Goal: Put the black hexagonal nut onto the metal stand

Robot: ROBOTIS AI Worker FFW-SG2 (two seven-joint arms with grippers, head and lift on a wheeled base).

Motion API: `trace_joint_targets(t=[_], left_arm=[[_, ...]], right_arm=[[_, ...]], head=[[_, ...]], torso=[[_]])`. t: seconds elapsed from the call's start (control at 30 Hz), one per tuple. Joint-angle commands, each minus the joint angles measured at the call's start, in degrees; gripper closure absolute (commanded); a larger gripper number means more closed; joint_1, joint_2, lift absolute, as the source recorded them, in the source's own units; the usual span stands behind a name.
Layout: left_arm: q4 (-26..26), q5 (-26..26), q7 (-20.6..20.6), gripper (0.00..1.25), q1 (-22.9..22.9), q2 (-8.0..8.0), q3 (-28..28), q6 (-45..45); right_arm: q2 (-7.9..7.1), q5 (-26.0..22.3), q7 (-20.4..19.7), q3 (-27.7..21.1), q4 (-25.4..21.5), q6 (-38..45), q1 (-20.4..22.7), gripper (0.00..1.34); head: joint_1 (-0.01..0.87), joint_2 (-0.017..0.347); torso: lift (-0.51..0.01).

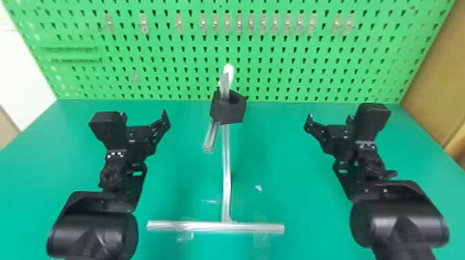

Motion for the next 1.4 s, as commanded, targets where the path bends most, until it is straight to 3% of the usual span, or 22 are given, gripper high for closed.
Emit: trace_joint_targets(t=[0.0, 1.37], left_arm=[[0.00, 0.00, 0.00, 0.18, 0.15, 0.00, 0.11, -0.09], [0.00, 0.09, 0.08, 0.18, 0.06, 0.00, 0.03, -0.09]], right_arm=[[0.04, 0.13, 0.00, -0.17, -0.07, 0.00, 0.06, 0.12], [0.04, 0.39, 0.00, -0.52, -0.51, 0.09, -0.03, 0.13]], head=[[0.693, 0.081], [0.693, 0.081]], torso=[[-0.001], [-0.001]])
